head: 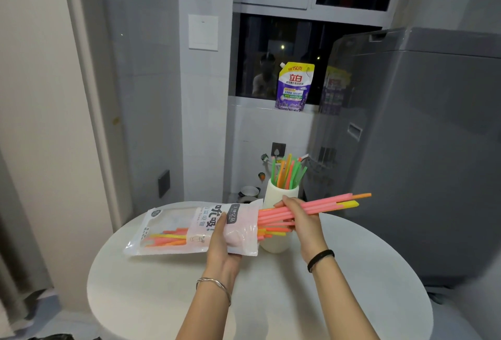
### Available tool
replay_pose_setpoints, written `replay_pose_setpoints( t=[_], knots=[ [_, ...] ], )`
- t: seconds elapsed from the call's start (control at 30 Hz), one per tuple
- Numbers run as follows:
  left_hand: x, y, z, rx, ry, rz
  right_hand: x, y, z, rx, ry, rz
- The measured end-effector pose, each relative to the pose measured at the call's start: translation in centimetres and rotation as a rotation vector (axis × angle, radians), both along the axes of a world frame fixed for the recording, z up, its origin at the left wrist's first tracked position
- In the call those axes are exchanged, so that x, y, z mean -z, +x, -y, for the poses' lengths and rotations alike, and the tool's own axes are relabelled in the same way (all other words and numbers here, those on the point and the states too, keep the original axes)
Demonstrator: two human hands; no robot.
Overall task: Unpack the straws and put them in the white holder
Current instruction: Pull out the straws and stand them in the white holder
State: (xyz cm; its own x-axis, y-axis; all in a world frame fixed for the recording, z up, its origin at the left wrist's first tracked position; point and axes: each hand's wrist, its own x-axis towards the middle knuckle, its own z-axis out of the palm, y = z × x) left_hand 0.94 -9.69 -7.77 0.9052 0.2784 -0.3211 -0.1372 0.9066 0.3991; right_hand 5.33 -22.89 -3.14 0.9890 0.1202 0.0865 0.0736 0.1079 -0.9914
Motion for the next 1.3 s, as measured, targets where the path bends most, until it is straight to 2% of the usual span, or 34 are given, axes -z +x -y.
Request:
replay_pose_setpoints(
  t=[0.2, 0.47, 0.8, 0.97, 1.3],
  knots=[
    [-0.6, 0.4, -0.4, -0.018, -0.072, 0.030, -4.6, 2.4, 1.5, 0.124, 0.010, 0.127],
    [-0.5, 1.3, -0.5, -0.054, -0.040, 0.009, -10.6, 4.9, 3.5, 0.259, -0.018, 0.295],
    [-0.6, 1.5, -0.3, -0.070, -0.034, 0.023, -12.8, 7.6, 4.0, 0.396, -0.139, 0.402],
    [-0.7, 1.3, -0.4, -0.054, -0.040, 0.025, -12.6, 8.0, 3.1, 0.360, -0.220, 0.462],
    [-0.6, 1.0, -0.8, -0.063, -0.017, 0.015, -10.1, 9.4, 0.5, 0.119, -0.605, 0.464]
  ],
)
